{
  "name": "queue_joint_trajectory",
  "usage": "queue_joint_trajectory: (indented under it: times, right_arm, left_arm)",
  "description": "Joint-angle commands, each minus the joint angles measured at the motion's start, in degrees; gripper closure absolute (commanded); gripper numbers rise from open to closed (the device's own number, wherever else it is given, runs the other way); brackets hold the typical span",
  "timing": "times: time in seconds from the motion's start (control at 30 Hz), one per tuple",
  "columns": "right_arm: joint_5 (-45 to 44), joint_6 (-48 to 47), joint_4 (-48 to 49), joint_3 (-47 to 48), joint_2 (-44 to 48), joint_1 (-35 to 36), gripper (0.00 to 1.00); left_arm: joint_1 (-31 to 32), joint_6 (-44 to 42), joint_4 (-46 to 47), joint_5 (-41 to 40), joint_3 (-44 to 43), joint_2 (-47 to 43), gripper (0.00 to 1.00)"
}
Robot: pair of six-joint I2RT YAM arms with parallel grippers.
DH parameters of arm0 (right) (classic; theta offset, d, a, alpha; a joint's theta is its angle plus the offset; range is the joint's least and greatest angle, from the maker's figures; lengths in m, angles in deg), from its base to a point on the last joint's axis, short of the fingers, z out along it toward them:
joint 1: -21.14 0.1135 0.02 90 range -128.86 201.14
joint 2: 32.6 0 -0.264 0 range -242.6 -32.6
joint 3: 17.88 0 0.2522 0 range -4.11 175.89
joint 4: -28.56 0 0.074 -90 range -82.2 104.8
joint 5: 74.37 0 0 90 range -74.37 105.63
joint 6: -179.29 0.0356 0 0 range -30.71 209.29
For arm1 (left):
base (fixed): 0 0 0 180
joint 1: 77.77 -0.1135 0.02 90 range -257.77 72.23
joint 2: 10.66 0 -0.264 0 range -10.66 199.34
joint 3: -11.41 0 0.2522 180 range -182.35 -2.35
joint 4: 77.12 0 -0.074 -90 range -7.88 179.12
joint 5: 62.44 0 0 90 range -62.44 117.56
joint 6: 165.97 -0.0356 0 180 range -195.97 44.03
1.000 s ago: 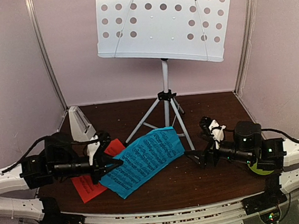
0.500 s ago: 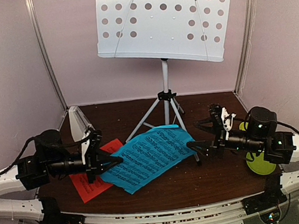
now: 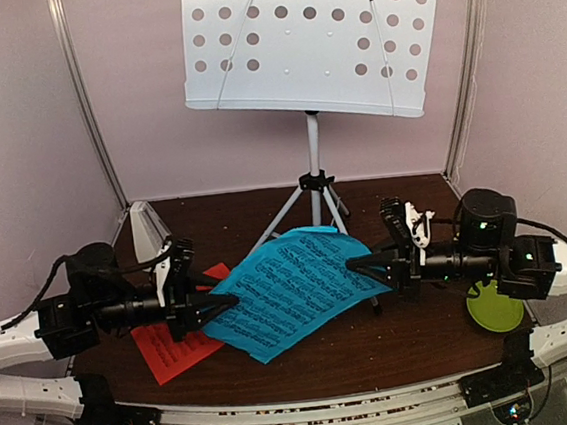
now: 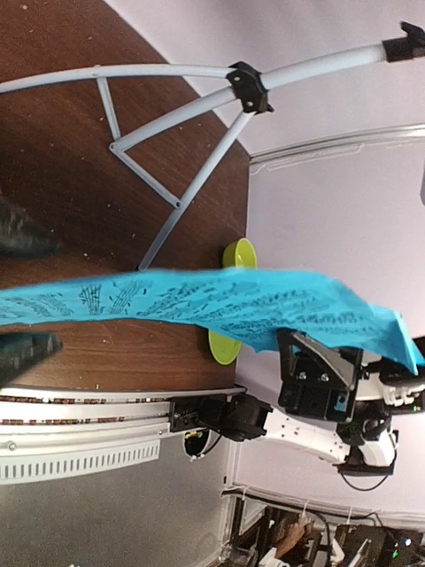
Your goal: Set up the instrument practice props
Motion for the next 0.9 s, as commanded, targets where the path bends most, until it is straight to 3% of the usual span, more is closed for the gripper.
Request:
queue_joint_trajectory:
  times: [0.0,0.2,0.33,0.5,0.87]
  right_arm:
    - [-2.8,-0.5,-6.3,3.5,0.7,0.2,1.00]
    - [-3.8,-1.5,-18.2,8.6,-1.9,0.4,1.00]
    - [-4.9,-1.3,-24.5,12.4,-4.3,1.3,1.00]
    - [-7.0,-1.0,-30.1,16.9,-7.0,2.7,1.00]
    - [-8.2,-2.2,-39.1,25.2,-12.7,5.4,1.00]
  left_arm:
    - [0.3,-2.4,-4.1,-7.8,-3.9,0.3,0.50]
    - [0.3,-8.5,-14.9,-9.4,-12.8,6.4,0.19]
    - [0.4,-11.4,-16.3,-6.9,-18.0,12.0,0.17]
    - [1.7,-14.1,-16.7,-3.5,-23.1,18.1,0.24]
    - [4.4,-17.0,-19.0,-1.5,-29.7,26.3,0.57]
